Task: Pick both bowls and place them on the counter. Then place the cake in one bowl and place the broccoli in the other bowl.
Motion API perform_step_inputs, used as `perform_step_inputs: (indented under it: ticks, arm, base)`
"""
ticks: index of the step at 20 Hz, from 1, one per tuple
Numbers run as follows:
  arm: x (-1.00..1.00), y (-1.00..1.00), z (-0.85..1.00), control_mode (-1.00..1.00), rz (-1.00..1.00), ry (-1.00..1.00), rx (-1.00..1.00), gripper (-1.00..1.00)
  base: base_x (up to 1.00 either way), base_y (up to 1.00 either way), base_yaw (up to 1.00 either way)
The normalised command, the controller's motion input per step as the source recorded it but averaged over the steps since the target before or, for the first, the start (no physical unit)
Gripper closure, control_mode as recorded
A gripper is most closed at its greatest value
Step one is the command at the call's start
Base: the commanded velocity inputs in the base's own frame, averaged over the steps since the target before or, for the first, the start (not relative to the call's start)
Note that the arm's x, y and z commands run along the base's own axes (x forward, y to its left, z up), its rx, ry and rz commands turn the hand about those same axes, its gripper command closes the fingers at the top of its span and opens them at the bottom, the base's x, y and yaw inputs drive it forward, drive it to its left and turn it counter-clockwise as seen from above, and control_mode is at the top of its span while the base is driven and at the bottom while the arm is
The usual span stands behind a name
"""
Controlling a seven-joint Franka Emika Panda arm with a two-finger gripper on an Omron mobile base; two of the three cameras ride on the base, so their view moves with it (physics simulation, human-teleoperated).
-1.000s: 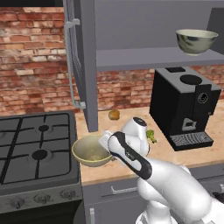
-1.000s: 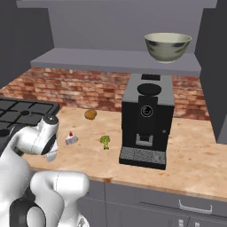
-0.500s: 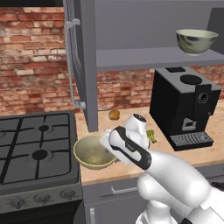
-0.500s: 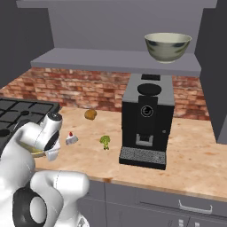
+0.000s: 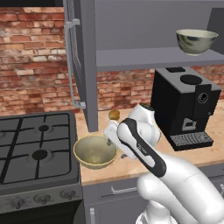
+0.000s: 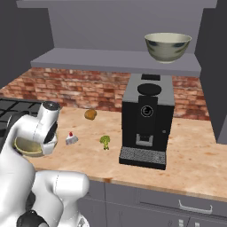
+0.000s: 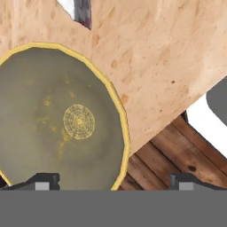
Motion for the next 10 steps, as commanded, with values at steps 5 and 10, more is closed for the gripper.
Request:
perform_step_inputs:
  ticks: [5,10]
  arm:
    - [-0.24,-0.49,0.65,-1.0,-0.17,0.0,0.0,-1.0]
    - [-0.37,-0.29,0.73,-1.0,-0.26,-0.03,0.0,-1.0]
  base:
    - [0.0,0.0,0.0]
    - [0.0,0.0,0.0]
